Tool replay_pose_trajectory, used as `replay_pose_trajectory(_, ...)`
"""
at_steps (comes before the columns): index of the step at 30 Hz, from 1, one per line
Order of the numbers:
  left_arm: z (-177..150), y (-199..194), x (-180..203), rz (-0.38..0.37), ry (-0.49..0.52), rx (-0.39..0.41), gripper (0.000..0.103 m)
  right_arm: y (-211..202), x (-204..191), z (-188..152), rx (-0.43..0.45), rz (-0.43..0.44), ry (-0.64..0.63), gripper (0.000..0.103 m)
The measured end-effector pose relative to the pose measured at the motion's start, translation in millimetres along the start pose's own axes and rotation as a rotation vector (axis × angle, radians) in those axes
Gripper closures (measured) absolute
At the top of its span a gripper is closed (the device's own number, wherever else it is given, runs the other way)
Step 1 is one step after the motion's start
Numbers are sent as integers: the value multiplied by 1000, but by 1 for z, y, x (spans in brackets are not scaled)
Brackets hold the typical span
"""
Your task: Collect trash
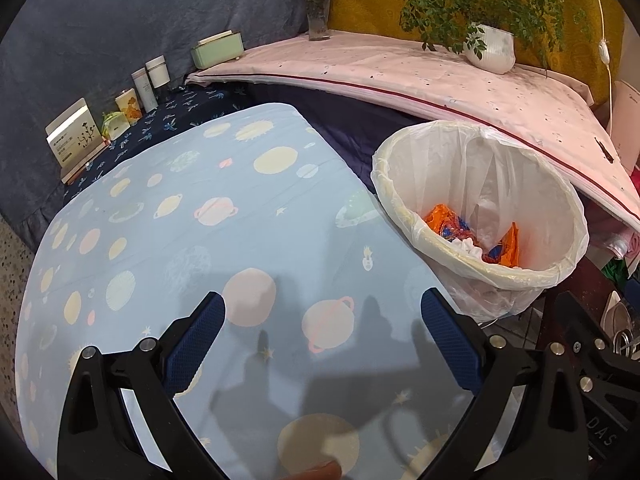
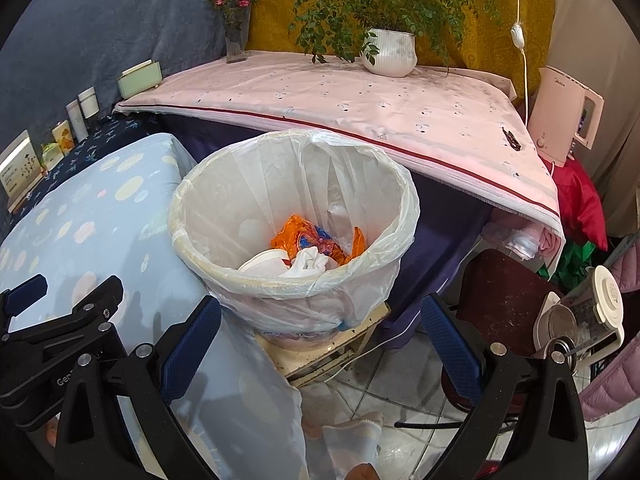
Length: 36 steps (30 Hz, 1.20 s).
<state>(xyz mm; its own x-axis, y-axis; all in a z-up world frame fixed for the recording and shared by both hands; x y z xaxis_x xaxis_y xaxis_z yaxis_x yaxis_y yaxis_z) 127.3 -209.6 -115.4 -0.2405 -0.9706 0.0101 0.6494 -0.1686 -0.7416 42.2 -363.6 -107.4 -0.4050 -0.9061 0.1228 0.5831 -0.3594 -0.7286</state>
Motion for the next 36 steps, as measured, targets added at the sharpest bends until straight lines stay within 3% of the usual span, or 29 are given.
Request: replay_pose_trajectory(36, 1, -5, -5, 21, -7, 15, 9, 1, 2, -6, -5, -10, -20, 7)
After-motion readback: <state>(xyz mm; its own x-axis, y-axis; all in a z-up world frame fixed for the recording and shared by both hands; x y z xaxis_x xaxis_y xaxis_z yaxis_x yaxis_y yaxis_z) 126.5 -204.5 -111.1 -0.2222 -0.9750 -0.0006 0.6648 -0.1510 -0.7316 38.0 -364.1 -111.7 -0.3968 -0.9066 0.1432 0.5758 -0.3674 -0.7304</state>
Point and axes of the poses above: each gripper's, at about its wrist camera, not at the fingertips, and y roughly the way its jaws point, x to its right, z to its top, the point moved 7 cm from there along y, roughly the way its jaws point, and after that the axes turned 9 degrees about -y, right-handed, at the moved point
